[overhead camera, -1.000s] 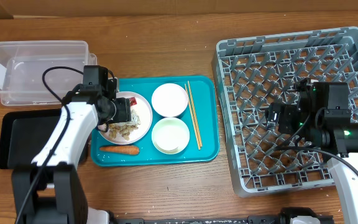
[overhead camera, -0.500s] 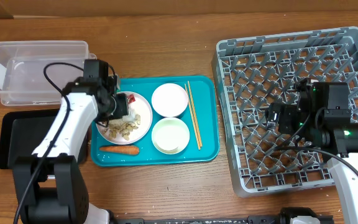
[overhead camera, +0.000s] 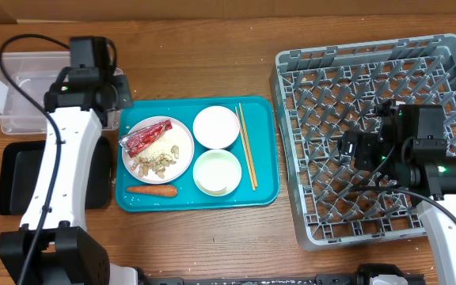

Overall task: Sort waste into correct bins and load items into the dishwasher
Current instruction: 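Move the tissue over the clear plastic bin and open the left gripper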

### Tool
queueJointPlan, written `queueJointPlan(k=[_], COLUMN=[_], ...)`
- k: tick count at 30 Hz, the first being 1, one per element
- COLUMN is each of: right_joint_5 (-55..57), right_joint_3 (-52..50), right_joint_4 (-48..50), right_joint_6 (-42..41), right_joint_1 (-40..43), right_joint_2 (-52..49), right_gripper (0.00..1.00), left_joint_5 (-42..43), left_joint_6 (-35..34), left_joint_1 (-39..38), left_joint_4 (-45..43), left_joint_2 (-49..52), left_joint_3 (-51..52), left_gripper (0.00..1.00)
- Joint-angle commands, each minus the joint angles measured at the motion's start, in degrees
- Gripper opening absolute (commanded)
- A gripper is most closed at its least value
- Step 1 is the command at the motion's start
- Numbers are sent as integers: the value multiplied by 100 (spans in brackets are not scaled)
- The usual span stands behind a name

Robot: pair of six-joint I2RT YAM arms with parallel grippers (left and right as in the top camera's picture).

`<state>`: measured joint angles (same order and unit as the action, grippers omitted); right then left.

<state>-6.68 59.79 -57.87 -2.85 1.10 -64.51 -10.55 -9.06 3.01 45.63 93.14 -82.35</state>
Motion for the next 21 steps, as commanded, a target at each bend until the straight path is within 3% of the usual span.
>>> queueJointPlan(k=[1,9,10,12,14,15,18,21], right_joint_5=[-22,-24,-22,-24,-24,-22,-22,-22], right_joint_3=[168,168,168,168,168,168,168,168], right_joint_4=[26,26,26,26,22,24,22,22], right_joint_6=[-20,-22,-20,-20,-22,-20,-20,-20], right_joint_1=[26,26,26,26,26,26,26,26], right_joint_2=[52,52,52,52,52,52,52,52], right_gripper=[100,100,100,100,100,100,100,100], left_joint_5=[-533,-501,-490,-492,-487,-487,-431,133], left_joint_6=[-39,-297,-297,-297,-295,-293,-275,-55], left_joint_1=[330,942,981,1040,1058,1058,1032,916], left_joint_4=[-382,-778,-791,-841,-887,-951,-962,-815], left_joint_2=[-44,310,358,457,496,487,389,201], left_joint_3=[-101,-101,-101,-101,-101,-105,-131,-192], left_gripper=[4,4,7,26,31,45,47,47])
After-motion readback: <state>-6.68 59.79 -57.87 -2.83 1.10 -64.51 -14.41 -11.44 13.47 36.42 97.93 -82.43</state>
